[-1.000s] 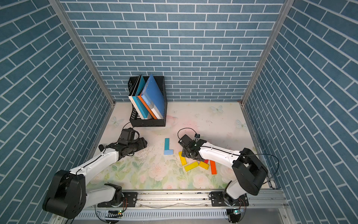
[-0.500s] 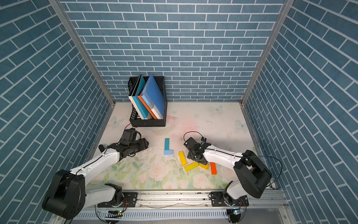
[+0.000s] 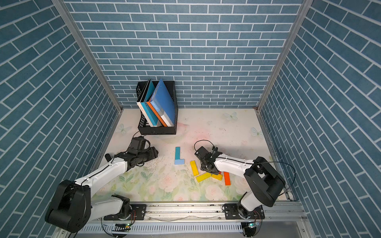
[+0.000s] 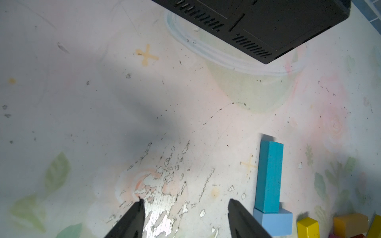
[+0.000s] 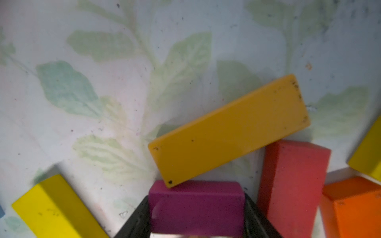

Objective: Assemble the letter h with building blocks
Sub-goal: Pick up the building block from the center of the board, then place the building block at the center of the board.

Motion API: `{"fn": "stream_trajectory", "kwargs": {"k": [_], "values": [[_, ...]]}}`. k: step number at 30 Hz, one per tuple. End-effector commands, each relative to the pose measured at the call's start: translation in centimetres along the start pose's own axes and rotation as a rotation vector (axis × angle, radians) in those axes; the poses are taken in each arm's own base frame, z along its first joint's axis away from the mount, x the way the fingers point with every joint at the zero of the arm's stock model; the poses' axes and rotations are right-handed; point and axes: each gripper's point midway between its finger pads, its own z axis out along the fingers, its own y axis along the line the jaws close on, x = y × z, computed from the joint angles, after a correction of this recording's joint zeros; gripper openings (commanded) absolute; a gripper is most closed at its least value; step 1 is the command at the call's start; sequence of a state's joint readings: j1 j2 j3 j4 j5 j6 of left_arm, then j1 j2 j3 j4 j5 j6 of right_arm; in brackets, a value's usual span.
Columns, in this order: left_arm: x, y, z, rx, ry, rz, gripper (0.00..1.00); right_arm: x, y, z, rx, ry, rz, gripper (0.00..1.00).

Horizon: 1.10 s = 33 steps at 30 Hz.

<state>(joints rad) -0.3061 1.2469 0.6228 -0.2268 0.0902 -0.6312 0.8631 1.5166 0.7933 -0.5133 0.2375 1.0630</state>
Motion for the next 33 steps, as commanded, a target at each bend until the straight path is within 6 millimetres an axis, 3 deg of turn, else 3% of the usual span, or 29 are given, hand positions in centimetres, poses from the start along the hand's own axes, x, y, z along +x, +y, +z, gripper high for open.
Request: {"fn": "stream_trajectory", "kwargs": {"k": [1,3,6,9,11,14,19,25,29,33], "values": [[0.3,0.4,0.0,-0.023,0.004,0.008,0.69,-2.1,3.2,-3.9,-0.075,-0.103,-0.129,0.39],[0.1,0.4,-0.2,-0.023,-0.006,0.006,0.69,-2.0,6.2,-5.3,-0.134,-0.123,-0.206,0.38],[0.0,0.4,-0.3,-0.026,-0.013,0.001,0.69,-0.4,10.8,-5.3,-0.237,-0.076,-0.287,0.35],[0.0,0.5,-0.3,-0.029,-0.01,0.001,0.69,1.6,13.8,-4.3,-0.299,-0.018,-0.337,0.3],[0.0,0.5,-0.4,-0.031,-0.01,0.001,0.69,2.7,14.6,-3.6,-0.318,0.012,-0.355,0.29],[0.1,0.6,-0.4,-0.033,-0.008,0.007,0.69,3.8,14.2,-2.5,-0.306,0.051,-0.358,0.29],[0.0,0.5,-0.5,-0.033,-0.011,0.008,0.69,5.2,11.0,-0.7,-0.217,0.106,-0.347,0.29],[0.3,0.7,-0.3,-0.032,-0.005,0.005,0.69,3.5,5.3,0.8,-0.082,0.102,-0.271,0.29],[0.2,0.6,-0.3,-0.03,-0.008,0.007,0.68,1.8,6.8,-0.2,-0.128,0.044,-0.303,0.3],[0.2,0.6,-0.2,-0.031,-0.006,0.006,0.68,0.6,7.8,0.9,-0.107,0.034,-0.327,0.3]]}}
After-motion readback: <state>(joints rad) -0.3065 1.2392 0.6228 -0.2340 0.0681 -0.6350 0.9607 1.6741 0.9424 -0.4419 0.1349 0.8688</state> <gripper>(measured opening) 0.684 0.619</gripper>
